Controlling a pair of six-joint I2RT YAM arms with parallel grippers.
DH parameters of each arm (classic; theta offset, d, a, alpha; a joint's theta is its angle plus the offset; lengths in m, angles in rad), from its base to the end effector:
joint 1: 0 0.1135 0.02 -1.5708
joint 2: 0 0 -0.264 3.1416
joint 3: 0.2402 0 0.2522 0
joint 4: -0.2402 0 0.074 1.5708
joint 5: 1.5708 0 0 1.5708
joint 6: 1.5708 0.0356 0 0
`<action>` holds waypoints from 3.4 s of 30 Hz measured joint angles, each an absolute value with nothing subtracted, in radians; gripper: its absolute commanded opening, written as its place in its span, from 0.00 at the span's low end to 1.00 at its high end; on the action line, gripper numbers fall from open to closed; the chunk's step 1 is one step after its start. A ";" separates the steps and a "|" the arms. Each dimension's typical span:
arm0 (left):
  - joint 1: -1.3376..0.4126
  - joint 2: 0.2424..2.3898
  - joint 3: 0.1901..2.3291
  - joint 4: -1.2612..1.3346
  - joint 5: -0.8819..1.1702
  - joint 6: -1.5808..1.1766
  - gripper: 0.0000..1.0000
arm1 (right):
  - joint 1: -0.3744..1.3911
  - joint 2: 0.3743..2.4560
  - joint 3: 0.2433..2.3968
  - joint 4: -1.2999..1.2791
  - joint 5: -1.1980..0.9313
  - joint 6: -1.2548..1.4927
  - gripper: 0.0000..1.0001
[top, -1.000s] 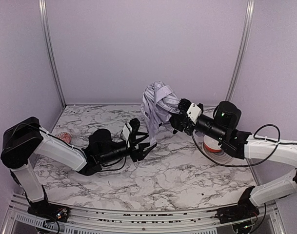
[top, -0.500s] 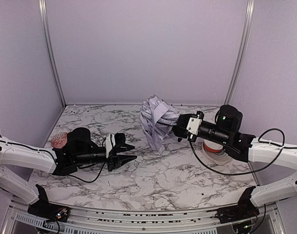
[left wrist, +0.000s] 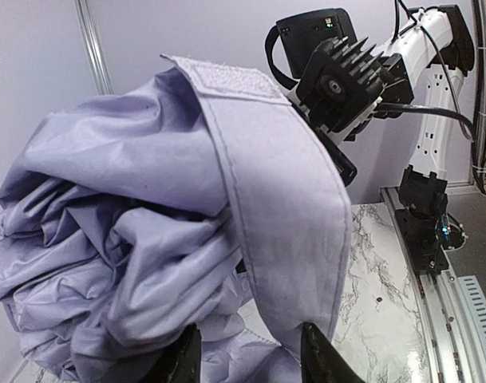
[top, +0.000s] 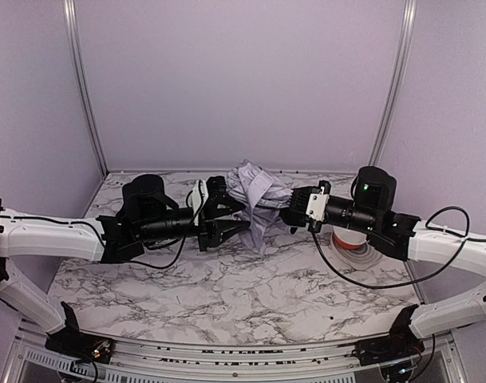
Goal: Put away the umbrella
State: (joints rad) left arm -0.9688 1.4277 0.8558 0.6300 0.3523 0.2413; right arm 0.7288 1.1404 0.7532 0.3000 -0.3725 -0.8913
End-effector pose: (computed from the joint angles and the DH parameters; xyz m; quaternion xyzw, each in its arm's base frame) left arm 0.1756 -0.2773 0.2989 0.4891 0.4832 -0.3672 0.6265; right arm 0.1899 0.1869 0.3072 -0.6110 0.4089 0.0822 0.6728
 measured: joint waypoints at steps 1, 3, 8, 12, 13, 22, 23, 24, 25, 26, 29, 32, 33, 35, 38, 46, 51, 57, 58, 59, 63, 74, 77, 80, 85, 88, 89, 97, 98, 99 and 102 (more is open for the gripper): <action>-0.969 1.438 0.865 0.622 0.351 0.241 0.50 | 0.728 1.140 0.756 0.294 -0.377 -0.892 0.00; -0.969 1.453 0.881 0.607 0.356 0.236 0.51 | 0.728 1.140 0.757 0.286 -0.380 -0.892 0.00; -0.969 1.488 0.916 0.592 0.390 0.212 0.57 | 0.723 1.140 0.757 0.275 -0.389 -0.892 0.00; -0.970 1.533 0.950 0.590 0.453 0.185 0.46 | 0.722 1.141 0.757 0.275 -0.391 -0.892 0.00; -0.971 1.542 0.957 0.590 0.464 0.177 0.40 | 0.722 1.141 0.757 0.275 -0.393 -0.892 0.00; -0.979 1.568 0.959 0.581 0.516 0.164 0.30 | 0.722 1.141 0.764 0.274 -0.401 -0.889 0.00; -0.979 1.562 0.947 0.580 0.516 0.165 0.42 | 0.722 1.141 0.768 0.274 -0.398 -0.888 0.00; -0.979 1.555 0.933 0.579 0.520 0.168 0.47 | 0.722 1.141 0.771 0.274 -0.395 -0.888 0.00; -0.979 1.548 0.922 0.576 0.525 0.171 0.50 | 0.722 1.141 0.773 0.275 -0.393 -0.888 0.00; -0.979 1.541 0.911 0.575 0.532 0.175 0.53 | 0.722 1.141 0.775 0.275 -0.391 -0.888 0.00; -0.980 1.522 0.889 0.574 0.568 0.183 0.57 | 0.722 1.142 0.776 0.275 -0.391 -0.888 0.00; -0.980 1.503 0.883 0.574 0.582 0.190 0.57 | 0.722 1.143 0.776 0.274 -0.391 -0.888 0.00; -0.980 1.494 0.880 0.574 0.583 0.192 0.57 | 0.722 1.143 0.776 0.273 -0.392 -0.888 0.00; -0.976 1.469 0.872 0.575 0.587 0.199 0.56 | 0.722 1.143 0.776 0.271 -0.392 -0.888 0.00; -0.963 1.430 0.855 0.577 0.610 0.210 0.48 | 0.722 1.143 0.776 0.267 -0.392 -0.889 0.00; -0.953 1.414 0.845 0.577 0.683 0.227 0.27 | 0.722 1.150 0.779 0.263 -0.391 -0.889 0.00; -0.953 1.439 0.844 0.571 0.703 0.219 0.00 | 0.722 1.155 0.789 0.253 -0.391 -0.889 0.00; -0.953 1.489 0.844 0.533 0.694 0.216 0.00 | 0.717 1.156 0.798 0.238 -0.375 -0.862 0.00; -0.953 1.489 0.842 0.524 0.685 0.217 0.00 | 0.711 1.158 0.807 0.229 -0.375 -0.845 0.00; -0.953 1.489 0.841 0.516 0.673 0.220 0.00 | 0.702 1.158 0.813 0.229 -0.377 -0.829 0.00; -0.950 1.490 0.821 0.482 0.603 0.252 0.00 | 0.660 1.157 0.841 0.221 -0.392 -0.766 0.00; -0.887 1.586 0.827 0.459 0.493 0.393 0.00 | 0.649 1.113 0.876 -0.003 -0.661 -0.725 0.00; -0.878 1.617 0.852 0.459 0.505 0.456 0.00 | 0.640 1.105 0.903 -0.112 -0.720 -0.752 0.00; -0.871 1.625 0.863 0.455 0.524 0.543 0.00 | 0.644 1.105 0.960 -0.233 -0.743 -0.822 0.00; -0.855 1.628 0.870 0.448 0.557 0.689 0.00 | 0.706 1.105 1.013 -0.350 -0.722 -0.962 0.00; -0.844 1.649 0.878 0.437 0.590 0.794 0.00 | 0.764 1.105 1.023 -0.388 -0.682 -1.040 0.00; -0.842 1.659 0.884 0.429 0.600 0.831 0.00 | 0.786 1.106 1.026 -0.403 -0.664 -1.068 0.00; -0.813 1.683 0.915 0.405 0.607 1.021 0.00 | 0.899 1.108 1.015 -0.424 -0.534 -1.135 0.00; -0.807 1.683 0.916 0.405 0.607 1.043 0.00 | 0.908 1.109 1.008 -0.417 -0.522 -1.134 0.00; -0.802 1.683 0.916 0.405 0.607 1.061 0.00 | 0.918 1.110 0.996 -0.402 -0.509 -1.134 0.00; -0.791 1.682 0.916 0.387 0.607 1.116 0.00 | 0.932 1.114 0.955 -0.351 -0.498 -1.130 0.00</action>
State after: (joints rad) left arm -0.7914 1.6821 0.9161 0.3866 0.6075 1.1164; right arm 0.9321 1.1141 0.9554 -0.3508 -0.4976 -1.1301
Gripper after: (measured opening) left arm 0.005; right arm 0.235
